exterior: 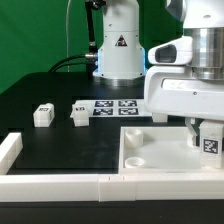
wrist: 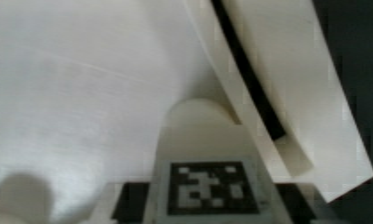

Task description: Assemble one leg

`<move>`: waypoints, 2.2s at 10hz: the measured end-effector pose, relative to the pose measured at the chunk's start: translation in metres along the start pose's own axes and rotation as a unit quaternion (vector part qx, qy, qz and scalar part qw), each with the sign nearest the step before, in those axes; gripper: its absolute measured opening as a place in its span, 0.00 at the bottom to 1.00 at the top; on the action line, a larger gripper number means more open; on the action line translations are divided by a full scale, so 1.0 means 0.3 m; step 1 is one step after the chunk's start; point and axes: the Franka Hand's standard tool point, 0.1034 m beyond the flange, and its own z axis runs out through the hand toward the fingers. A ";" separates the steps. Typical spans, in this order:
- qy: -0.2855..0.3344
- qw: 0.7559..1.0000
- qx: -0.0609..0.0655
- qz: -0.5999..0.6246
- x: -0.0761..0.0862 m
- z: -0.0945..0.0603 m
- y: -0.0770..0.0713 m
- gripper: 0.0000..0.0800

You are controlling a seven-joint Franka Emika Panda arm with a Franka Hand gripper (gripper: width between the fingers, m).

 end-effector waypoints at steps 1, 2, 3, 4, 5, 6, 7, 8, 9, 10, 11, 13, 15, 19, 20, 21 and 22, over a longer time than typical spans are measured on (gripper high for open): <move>0.003 0.998 0.001 0.060 -0.005 0.000 -0.005 0.33; 0.005 0.996 0.002 0.094 -0.007 0.000 -0.008 0.33; 0.004 0.988 0.004 0.157 -0.011 0.000 -0.013 0.33; 0.004 0.979 0.005 0.201 -0.017 0.001 -0.019 0.34; 0.003 0.965 0.006 0.264 -0.020 0.001 -0.022 0.34; 0.000 0.943 0.008 0.334 -0.019 0.000 -0.023 0.34; -0.002 0.937 0.009 0.349 -0.018 -0.001 -0.023 0.34; -0.002 0.943 0.009 0.333 -0.018 0.000 -0.023 0.34; -0.002 0.948 0.010 0.319 -0.019 0.000 -0.023 0.40; -0.003 0.951 0.010 0.309 -0.022 0.001 -0.023 0.66; -0.003 0.967 0.010 0.253 -0.025 0.000 -0.027 0.76; 0.001 0.993 0.009 0.115 -0.032 -0.006 -0.037 0.80; 0.003 1.000 0.009 -0.016 -0.016 -0.009 -0.029 0.81; 0.004 0.968 -0.005 -0.251 -0.009 -0.009 -0.019 0.81; 0.004 0.950 -0.009 -0.311 -0.002 -0.010 -0.013 0.81; 0.005 0.935 -0.013 -0.355 0.004 -0.010 -0.007 0.81; 0.006 0.935 -0.012 -0.354 0.006 -0.009 -0.006 0.81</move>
Offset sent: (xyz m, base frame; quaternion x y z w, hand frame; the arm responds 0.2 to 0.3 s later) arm 0.0028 -0.0006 -0.0006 0.0048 0.0353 0.2341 0.9716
